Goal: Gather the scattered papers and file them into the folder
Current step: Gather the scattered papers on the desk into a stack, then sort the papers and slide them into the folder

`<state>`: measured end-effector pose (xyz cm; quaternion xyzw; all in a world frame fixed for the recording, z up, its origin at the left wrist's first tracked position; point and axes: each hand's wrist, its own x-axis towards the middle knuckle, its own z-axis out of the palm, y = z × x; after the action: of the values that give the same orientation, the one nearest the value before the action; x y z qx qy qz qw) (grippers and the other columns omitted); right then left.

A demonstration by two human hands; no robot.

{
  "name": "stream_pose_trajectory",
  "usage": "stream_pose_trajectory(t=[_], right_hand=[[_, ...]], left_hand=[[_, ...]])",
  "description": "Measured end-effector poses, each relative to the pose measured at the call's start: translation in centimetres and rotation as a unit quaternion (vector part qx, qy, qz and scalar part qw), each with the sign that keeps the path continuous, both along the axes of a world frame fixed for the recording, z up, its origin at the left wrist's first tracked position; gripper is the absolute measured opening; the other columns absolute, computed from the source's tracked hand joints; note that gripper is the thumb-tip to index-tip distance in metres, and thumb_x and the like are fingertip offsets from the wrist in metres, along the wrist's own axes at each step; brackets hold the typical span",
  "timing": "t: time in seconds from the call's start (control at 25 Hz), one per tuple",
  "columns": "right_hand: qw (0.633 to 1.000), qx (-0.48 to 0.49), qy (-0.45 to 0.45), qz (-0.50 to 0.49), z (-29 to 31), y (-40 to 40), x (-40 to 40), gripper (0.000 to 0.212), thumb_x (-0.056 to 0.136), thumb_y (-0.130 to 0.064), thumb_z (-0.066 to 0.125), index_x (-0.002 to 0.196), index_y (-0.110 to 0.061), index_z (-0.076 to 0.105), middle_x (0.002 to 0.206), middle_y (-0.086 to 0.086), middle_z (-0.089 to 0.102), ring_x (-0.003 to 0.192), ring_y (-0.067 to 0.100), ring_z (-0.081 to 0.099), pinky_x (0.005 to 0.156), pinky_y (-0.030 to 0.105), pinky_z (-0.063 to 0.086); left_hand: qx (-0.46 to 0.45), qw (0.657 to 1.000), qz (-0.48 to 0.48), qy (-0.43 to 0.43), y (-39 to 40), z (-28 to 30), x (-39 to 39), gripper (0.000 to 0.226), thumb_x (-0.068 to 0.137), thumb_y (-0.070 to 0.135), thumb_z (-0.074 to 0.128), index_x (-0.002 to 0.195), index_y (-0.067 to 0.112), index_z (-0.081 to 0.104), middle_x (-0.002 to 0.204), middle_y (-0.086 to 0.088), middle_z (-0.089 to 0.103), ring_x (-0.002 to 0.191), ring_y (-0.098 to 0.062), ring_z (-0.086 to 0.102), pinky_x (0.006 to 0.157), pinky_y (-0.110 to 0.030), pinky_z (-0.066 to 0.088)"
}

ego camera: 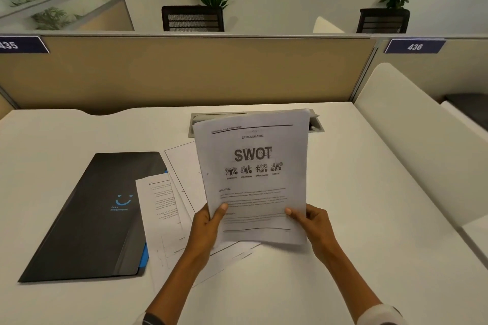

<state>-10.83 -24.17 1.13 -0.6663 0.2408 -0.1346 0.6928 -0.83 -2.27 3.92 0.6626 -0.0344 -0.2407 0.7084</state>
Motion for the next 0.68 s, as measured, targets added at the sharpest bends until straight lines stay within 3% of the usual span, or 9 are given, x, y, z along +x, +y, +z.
stream_pose_trajectory(t=[0.12,0.24,0.32,0.44,0.52,0.56,0.64,0.68], right_hand=[[0.997,0.027,0.020,-0.064,0.2,-1.9,-0.6,0.008,0.079,-0.012,0.072,0.085,-0.008,0.075,0.077,0.003,0.078,0.068,0.016,0.074,0.059,0.023,0.058],[0.986,0.052,0.109,-0.110,1.2,-6.1,-2.0,0.011,0.079,-0.004,0.070,0.088,0.002,0.069,0.072,0.008,0.075,0.059,0.021,0.069,0.050,0.024,0.057],[0.978,0.028,0.163,-0.130,1.5,-9.4,-3.8,0.017,0.079,-0.003,0.070,0.093,0.006,0.067,0.081,0.017,0.070,0.064,0.026,0.064,0.047,0.023,0.057],[0.961,-0.021,0.226,-0.161,1.6,-13.5,-6.5,0.023,0.078,-0.003,0.072,0.096,0.010,0.065,0.085,0.018,0.067,0.066,0.029,0.061,0.052,0.028,0.057],[0.944,-0.055,0.275,-0.173,1.3,-15.3,-7.7,0.026,0.077,-0.007,0.074,0.095,0.009,0.065,0.083,0.017,0.067,0.069,0.032,0.062,0.067,0.037,0.055],[0.936,-0.077,0.296,-0.173,1.1,-15.9,-8.0,0.027,0.076,-0.009,0.075,0.094,0.008,0.066,0.078,0.014,0.068,0.067,0.032,0.062,0.066,0.037,0.053],[0.922,-0.129,0.325,-0.165,0.8,-16.2,-8.1,0.026,0.075,-0.016,0.078,0.089,0.004,0.069,0.069,0.008,0.066,0.063,0.030,0.062,0.057,0.031,0.046],[0.915,-0.157,0.335,-0.162,0.7,-16.1,-7.9,0.025,0.074,-0.019,0.078,0.086,0.002,0.070,0.066,0.007,0.066,0.064,0.031,0.062,0.055,0.030,0.043]], left_hand=[[0.040,0.998,-0.054,0.009,-0.1,0.4,0.5,0.025,0.089,0.022,0.056,0.113,0.025,0.055,0.108,0.000,0.066,0.100,-0.016,0.063,0.072,-0.021,0.053],[0.147,0.989,-0.003,-0.027,1.1,-0.5,0.8,0.022,0.087,0.022,0.059,0.109,0.019,0.059,0.100,-0.007,0.065,0.097,-0.025,0.064,0.069,-0.025,0.052],[0.251,0.960,0.050,-0.110,2.8,-1.6,1.0,0.023,0.085,0.018,0.062,0.107,0.012,0.061,0.102,-0.012,0.062,0.102,-0.031,0.059,0.076,-0.027,0.049],[0.362,0.904,0.078,-0.213,5.0,-3.4,1.3,0.037,0.081,0.021,0.067,0.115,0.008,0.059,0.130,-0.020,0.050,0.121,-0.037,0.045,0.099,-0.048,0.038],[0.394,0.886,0.052,-0.238,5.9,-4.1,1.4,0.055,0.080,0.039,0.064,0.125,0.011,0.052,0.143,-0.019,0.039,0.131,-0.038,0.035,0.107,-0.054,0.027],[0.411,0.878,0.023,-0.243,6.2,-4.3,1.4,0.068,0.077,0.056,0.054,0.129,0.013,0.047,0.147,-0.017,0.033,0.135,-0.037,0.029,0.110,-0.054,0.022],[0.449,0.852,-0.037,-0.266,6.8,-5.2,1.5,0.103,0.062,0.088,0.020,0.136,0.020,0.040,0.153,-0.012,0.022,0.142,-0.033,0.015,0.114,-0.049,0.010],[0.460,0.843,-0.055,-0.272,7.0,-5.6,1.6,0.116,0.051,0.094,0.006,0.138,0.023,0.036,0.155,-0.010,0.018,0.143,-0.031,0.009,0.115,-0.047,0.006]])
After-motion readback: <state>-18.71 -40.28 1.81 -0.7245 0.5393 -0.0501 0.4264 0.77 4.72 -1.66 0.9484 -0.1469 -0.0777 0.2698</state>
